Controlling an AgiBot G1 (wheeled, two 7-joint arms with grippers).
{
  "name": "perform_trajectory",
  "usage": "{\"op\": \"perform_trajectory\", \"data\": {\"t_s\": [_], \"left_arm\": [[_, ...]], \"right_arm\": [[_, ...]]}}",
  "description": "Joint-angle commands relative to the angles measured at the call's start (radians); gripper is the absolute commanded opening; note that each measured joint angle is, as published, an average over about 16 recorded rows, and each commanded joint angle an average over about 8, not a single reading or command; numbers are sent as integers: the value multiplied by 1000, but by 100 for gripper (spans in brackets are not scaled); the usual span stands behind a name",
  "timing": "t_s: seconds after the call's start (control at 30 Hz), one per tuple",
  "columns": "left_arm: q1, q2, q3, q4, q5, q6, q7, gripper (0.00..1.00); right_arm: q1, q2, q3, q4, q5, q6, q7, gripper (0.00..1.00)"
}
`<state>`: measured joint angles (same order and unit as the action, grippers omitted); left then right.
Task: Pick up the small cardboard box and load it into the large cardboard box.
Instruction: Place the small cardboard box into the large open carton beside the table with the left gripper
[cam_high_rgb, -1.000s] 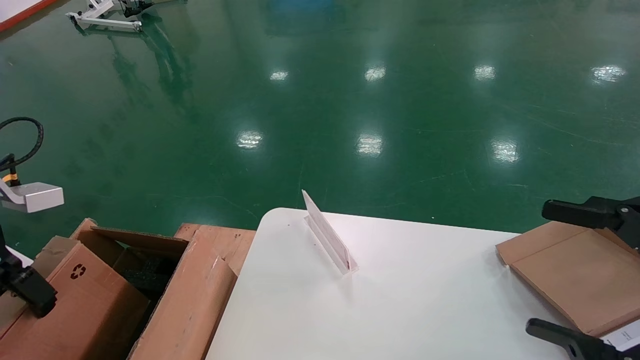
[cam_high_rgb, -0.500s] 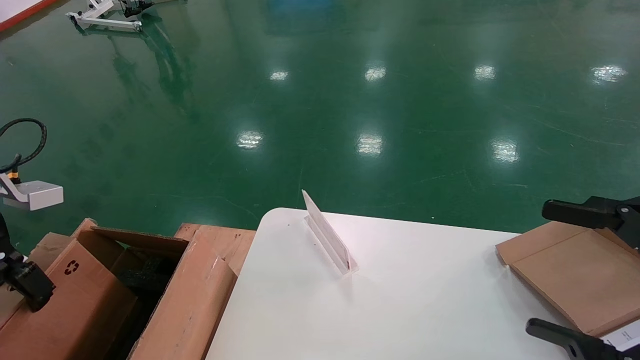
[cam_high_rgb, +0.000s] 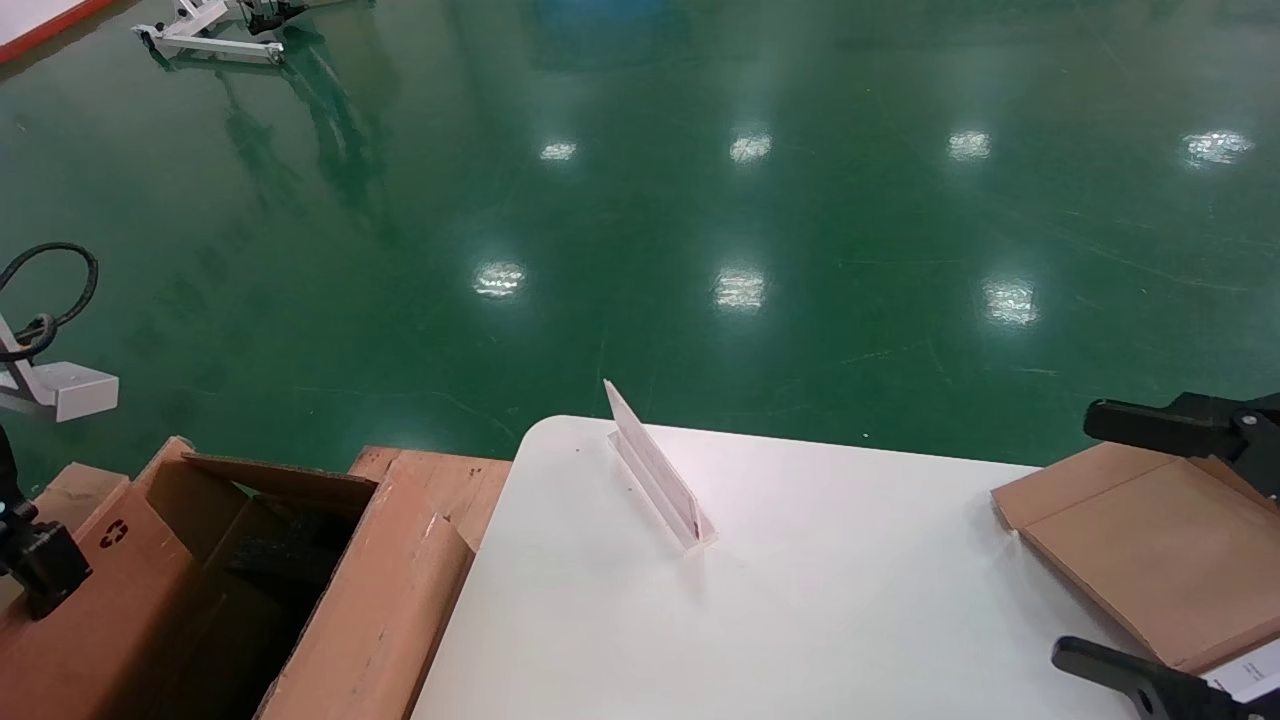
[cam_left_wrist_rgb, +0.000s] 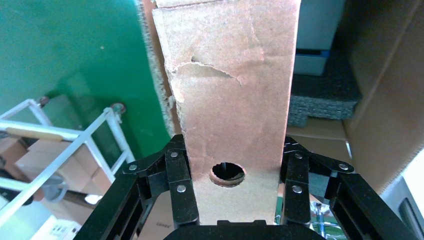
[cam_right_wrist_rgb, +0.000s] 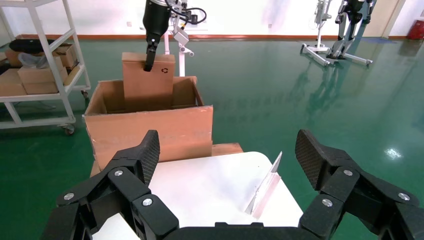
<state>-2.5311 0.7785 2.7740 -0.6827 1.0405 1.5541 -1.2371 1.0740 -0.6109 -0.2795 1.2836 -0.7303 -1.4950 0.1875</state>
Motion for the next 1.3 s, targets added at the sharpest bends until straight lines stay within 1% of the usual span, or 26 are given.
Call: {"op": "perform_trajectory", "data": {"t_s": [0.03, 0.67, 1.3], "left_arm": [[8, 7, 2, 0, 8, -5, -10, 0], [58, 30, 8, -13, 33, -53, -65, 0], [108, 17, 5, -36, 50, -130, -79, 0]], "right_arm": [[0, 0, 0, 0, 0, 0, 0, 100], [0, 0, 0, 0, 0, 0, 0, 100], [0, 0, 0, 0, 0, 0, 0, 100]]}}
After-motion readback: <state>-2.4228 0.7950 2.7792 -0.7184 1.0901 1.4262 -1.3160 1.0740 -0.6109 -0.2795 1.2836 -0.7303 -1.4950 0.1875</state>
